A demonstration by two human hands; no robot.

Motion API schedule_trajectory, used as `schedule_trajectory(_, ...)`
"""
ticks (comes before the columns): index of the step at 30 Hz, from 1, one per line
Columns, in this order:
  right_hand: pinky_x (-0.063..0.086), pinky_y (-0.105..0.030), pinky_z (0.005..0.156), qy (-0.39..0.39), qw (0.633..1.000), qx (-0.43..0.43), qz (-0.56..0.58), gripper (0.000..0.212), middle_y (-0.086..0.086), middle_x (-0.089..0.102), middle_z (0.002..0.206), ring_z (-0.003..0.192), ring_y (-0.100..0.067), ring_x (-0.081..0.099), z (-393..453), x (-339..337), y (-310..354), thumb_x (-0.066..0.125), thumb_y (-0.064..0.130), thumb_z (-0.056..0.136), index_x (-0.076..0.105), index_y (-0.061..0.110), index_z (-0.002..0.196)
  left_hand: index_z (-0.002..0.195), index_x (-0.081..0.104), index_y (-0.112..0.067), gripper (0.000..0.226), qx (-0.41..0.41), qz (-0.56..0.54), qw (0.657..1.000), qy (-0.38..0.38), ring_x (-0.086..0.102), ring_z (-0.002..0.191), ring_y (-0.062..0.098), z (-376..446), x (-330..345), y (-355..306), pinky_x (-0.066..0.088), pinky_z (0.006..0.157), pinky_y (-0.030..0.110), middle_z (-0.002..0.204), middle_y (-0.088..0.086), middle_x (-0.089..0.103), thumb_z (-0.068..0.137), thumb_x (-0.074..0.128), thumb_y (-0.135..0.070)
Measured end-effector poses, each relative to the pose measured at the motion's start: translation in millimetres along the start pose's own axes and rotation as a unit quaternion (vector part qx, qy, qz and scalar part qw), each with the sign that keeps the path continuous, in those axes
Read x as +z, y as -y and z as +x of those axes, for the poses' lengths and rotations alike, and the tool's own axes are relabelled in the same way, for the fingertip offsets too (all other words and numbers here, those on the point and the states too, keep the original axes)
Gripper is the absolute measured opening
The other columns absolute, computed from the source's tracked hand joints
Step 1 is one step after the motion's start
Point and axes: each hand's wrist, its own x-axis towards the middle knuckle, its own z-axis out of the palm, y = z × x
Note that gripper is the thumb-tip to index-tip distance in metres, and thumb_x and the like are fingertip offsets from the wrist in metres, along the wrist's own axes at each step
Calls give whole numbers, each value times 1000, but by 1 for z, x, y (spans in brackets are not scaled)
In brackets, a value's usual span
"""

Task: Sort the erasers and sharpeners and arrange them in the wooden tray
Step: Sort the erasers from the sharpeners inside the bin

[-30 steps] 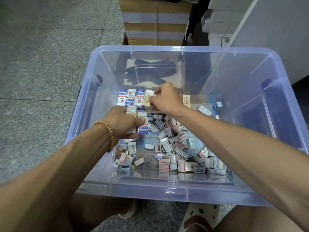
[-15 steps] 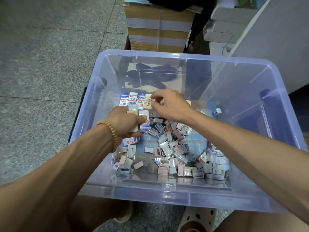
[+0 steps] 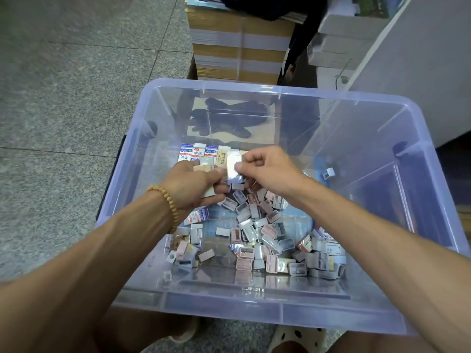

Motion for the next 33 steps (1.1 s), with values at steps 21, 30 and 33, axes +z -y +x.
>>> schedule_trajectory(21, 62, -44, 74, -123, 981, 74, -131, 32, -7, 73, 67, 70, -26, 73, 50, 13, -8, 74, 31, 90, 74, 5, 72, 101, 61, -4, 16, -2, 34, 998, -57, 70, 70, 20, 11, -3, -3, 61, 64, 31, 100, 16, 69, 87, 68, -6)
schedule_trajectory(30, 55, -32, 61, -140, 963, 32, -230, 39, 1, 64, 56, 61, -19, 64, 41, 6, 3, 64, 32, 95, 71, 4, 69, 100, 61, -5, 16, -9, 44, 997, -54, 72, 74, 23, 10, -1, -3, 61, 70, 34, 94, 16, 70, 86, 67, 0)
schedule_trajectory(33, 54, -31, 57, -73, 995, 42, -58, 31, -2, 71, 67, 53, -14, 63, 14, -6, 18, 61, 31, 97, 73, 6, 82, 95, 62, -6, 13, 0, 48, 998, -45, 71, 73, 22, 8, 0, -4, 60, 72, 35, 92, 15, 69, 86, 69, -1)
